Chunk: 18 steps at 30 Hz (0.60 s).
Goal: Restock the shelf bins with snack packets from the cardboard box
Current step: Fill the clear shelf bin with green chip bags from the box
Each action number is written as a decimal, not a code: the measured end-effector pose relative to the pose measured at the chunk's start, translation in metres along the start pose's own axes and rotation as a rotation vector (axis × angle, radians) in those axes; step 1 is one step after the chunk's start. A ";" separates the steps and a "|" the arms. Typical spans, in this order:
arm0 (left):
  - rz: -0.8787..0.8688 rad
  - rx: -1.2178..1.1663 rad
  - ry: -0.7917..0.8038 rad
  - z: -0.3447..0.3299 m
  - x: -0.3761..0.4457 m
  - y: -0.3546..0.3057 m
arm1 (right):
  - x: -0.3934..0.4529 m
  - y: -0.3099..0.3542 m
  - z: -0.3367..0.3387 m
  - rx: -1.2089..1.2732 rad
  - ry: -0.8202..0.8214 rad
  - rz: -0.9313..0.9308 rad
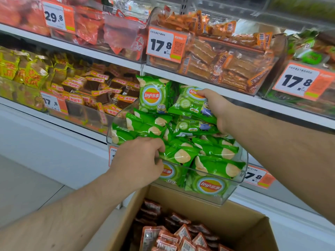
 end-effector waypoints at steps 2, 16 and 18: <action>0.016 0.015 0.019 -0.001 -0.001 0.002 | 0.001 0.002 0.001 -0.009 0.003 0.011; 0.077 0.019 0.094 -0.007 -0.001 0.006 | -0.025 -0.026 0.016 0.042 0.278 -0.115; 0.077 0.013 0.091 -0.007 -0.001 0.005 | -0.018 -0.028 0.020 -0.008 0.176 -0.185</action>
Point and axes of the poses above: each hand's wrist, its own x-axis towards the middle knuckle, its own z-axis out of the back of the hand, y = z × x, the point moved 5 cm from there along x, towards the middle knuckle, and after that the axes turned 13 degrees about -x, right-handed, at the moved point
